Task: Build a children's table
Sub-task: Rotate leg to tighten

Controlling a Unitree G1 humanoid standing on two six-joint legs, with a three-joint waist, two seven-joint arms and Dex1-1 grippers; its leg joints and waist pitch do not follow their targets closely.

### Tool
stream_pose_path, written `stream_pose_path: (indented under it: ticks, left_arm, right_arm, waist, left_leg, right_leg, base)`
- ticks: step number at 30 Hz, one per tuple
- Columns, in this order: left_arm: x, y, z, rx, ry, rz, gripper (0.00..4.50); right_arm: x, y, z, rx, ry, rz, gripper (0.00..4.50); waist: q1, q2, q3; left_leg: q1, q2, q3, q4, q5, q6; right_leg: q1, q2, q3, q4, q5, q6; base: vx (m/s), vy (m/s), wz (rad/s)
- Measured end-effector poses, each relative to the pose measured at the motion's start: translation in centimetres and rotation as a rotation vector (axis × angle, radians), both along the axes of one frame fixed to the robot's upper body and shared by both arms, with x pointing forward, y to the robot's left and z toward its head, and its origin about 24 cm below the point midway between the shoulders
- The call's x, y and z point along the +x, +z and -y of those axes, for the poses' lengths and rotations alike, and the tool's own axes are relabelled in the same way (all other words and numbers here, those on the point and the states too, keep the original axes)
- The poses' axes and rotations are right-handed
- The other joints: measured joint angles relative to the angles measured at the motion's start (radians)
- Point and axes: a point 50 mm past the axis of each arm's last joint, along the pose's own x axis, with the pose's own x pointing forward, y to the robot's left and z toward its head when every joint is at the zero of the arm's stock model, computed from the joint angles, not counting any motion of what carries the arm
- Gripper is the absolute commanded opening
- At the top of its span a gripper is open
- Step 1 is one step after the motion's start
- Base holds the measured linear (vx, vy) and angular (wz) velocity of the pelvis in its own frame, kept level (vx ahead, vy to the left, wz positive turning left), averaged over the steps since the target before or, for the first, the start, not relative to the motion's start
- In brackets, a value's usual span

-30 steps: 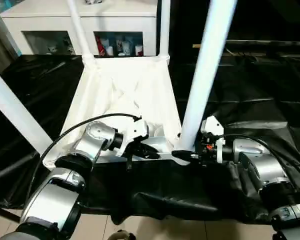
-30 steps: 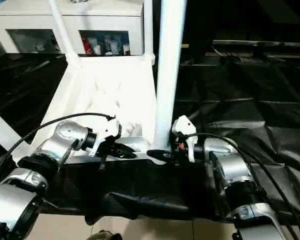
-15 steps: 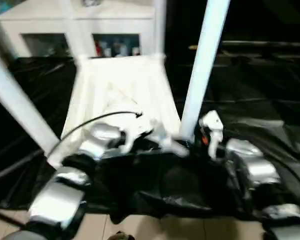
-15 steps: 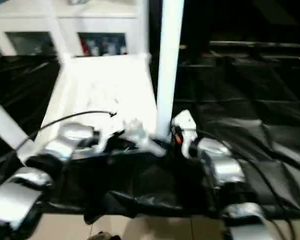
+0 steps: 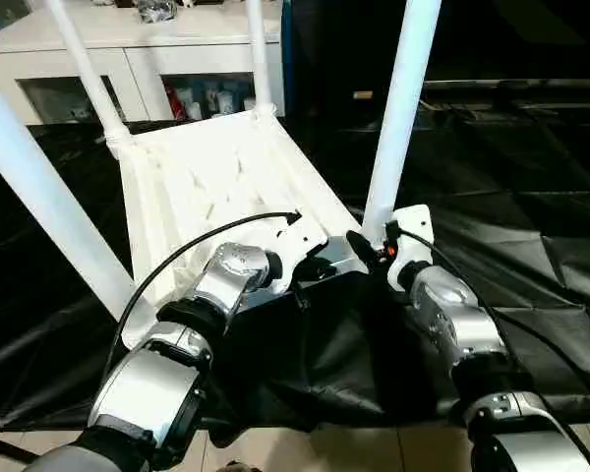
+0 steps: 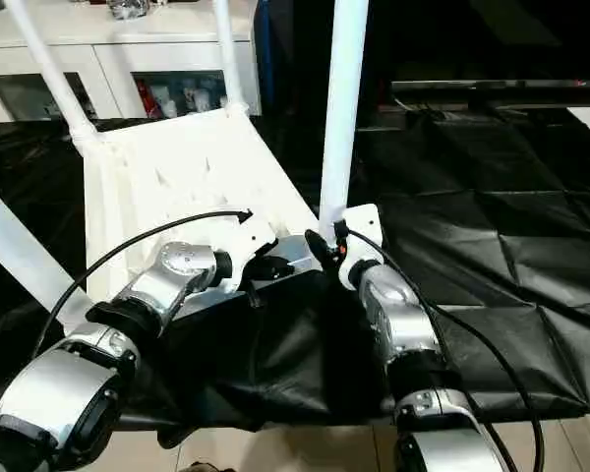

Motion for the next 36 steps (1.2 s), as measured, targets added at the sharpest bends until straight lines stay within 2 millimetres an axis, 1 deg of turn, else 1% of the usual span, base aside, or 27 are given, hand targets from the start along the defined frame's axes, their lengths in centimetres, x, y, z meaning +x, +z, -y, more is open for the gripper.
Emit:
stream_pose_path:
  ticks: [3,7,11,15,21,22,25,28,31,32,33,36]
  left_arm:
    - [-0.2,0.2,-1.1,-0.005,-0.068,-0.009,0.00]
    - [-0.7,0.2,-2.1,-0.012,-0.154,-0.027,0.00]
    - [-1.2,0.2,-3.3,-0.019,-0.238,-0.040,0.00]
    - [-1.7,0.3,-4.4,-0.021,-0.308,-0.082,0.00]
    - [-2.0,0.3,-4.9,-0.019,-0.351,-0.105,0.00]
    - [-2.0,0.3,-4.9,-0.019,-0.353,-0.105,0.00]
    - [-2.0,0.4,-4.9,-0.018,-0.354,-0.105,0.00]
    - [-2.0,0.4,-5.0,-0.018,-0.355,-0.105,0.00]
    - [-2.0,0.4,-5.0,-0.018,-0.355,-0.104,0.00]
    - [-2.1,0.4,-5.0,-0.018,-0.356,-0.103,0.00]
    - [-2.1,0.4,-4.9,-0.019,-0.357,-0.103,0.00]
    - [-1.9,0.3,-4.8,-0.017,-0.328,-0.087,0.00]
  right_arm:
    - [-0.5,0.2,0.6,-0.057,0.163,0.001,3.79]
    - [-1.3,0.3,1.4,-0.087,0.334,-0.008,3.79]
    - [-1.9,0.8,2.1,-0.126,0.512,-0.028,3.79]
    - [-2.5,1.1,2.5,-0.103,0.629,-0.058,3.79]
    - [-2.9,1.3,3.2,-0.078,0.695,-0.091,3.79]
    - [-2.9,1.3,3.3,-0.079,0.702,-0.094,3.53]
    - [-3.0,1.4,3.3,-0.072,0.720,-0.098,3.40]
    - [-3.0,1.4,3.3,-0.066,0.724,-0.101,2.99]
    - [-3.1,1.3,3.1,-0.056,0.725,-0.106,2.94]
    - [-3.1,1.3,3.1,-0.054,0.724,-0.106,2.78]
    - [-3.1,1.2,3.0,-0.051,0.722,-0.106,2.76]
    - [-3.1,0.8,2.6,-0.034,0.664,-0.097,2.74]
  waist:
    - [0.000,0.000,0.000]
    - [0.007,0.001,0.001]
    - [0.025,0.001,0.001]
    - [0.036,0.001,0.001]
    - [0.045,0.001,0.002]
    - [0.047,0.001,0.002]
    - [0.049,0.001,0.002]
    - [0.051,0.000,0.002]
    - [0.051,0.000,0.003]
    - [0.051,0.000,0.003]
    - [0.051,-0.001,0.003]
    - [0.050,-0.002,0.003]
  left_leg:
    - [-0.003,0.000,0.000,-0.002,0.000,0.000]
    - [-0.005,0.001,0.000,-0.005,0.000,0.000]
    - [-0.008,0.002,-0.001,-0.004,0.000,0.000]
    - [-0.011,0.002,-0.001,0.000,-0.001,0.001]
    - [-0.011,0.002,-0.001,0.002,-0.001,0.002]
    - [-0.011,0.002,-0.001,0.002,-0.001,0.002]
    - [-0.012,0.002,-0.001,0.002,-0.001,0.002]
    - [-0.012,0.002,-0.001,0.002,-0.001,0.002]
    - [-0.012,0.002,-0.001,0.002,-0.001,0.002]
    - [-0.012,0.002,-0.001,0.002,-0.001,0.002]
    - [-0.012,0.002,-0.001,0.002,-0.001,0.002]
    - [-0.011,0.003,-0.001,0.003,-0.001,0.002]
  right_leg:
    - [-0.002,0.000,-0.001,-0.001,0.000,0.000]
    - [-0.004,0.001,-0.004,-0.003,0.000,0.000]
    - [-0.005,0.001,-0.006,-0.003,0.000,0.000]
    - [-0.005,0.000,-0.006,-0.003,0.000,0.000]
    - [-0.005,0.000,-0.006,-0.003,0.000,0.000]
    - [-0.006,0.000,-0.006,-0.003,0.000,0.000]
    - [-0.006,0.000,-0.006,-0.002,0.000,0.000]
    - [-0.007,0.000,-0.006,-0.002,0.000,0.000]
    - [-0.007,0.000,-0.006,-0.002,0.000,0.000]
    - [-0.007,0.000,-0.006,-0.002,0.000,0.000]
    - [-0.007,0.000,-0.006,-0.002,0.000,0.000]
    - [-0.007,0.000,-0.006,0.000,0.000,0.000]
  base:
    - [0.000,0.000,0.00]
    - [0.000,0.000,0.00]
    - [0.000,0.000,0.00]
    - [0.000,0.000,0.00]
    - [0.000,0.000,0.00]
    - [0.000,0.000,0.00]
    - [0.000,0.000,0.00]
    - [0.000,0.000,0.00]
    - [0.000,0.000,0.00]
    - [0.000,0.000,0.00]
    - [0.000,0.000,0.00]
    - [0.000,0.000,0.00]
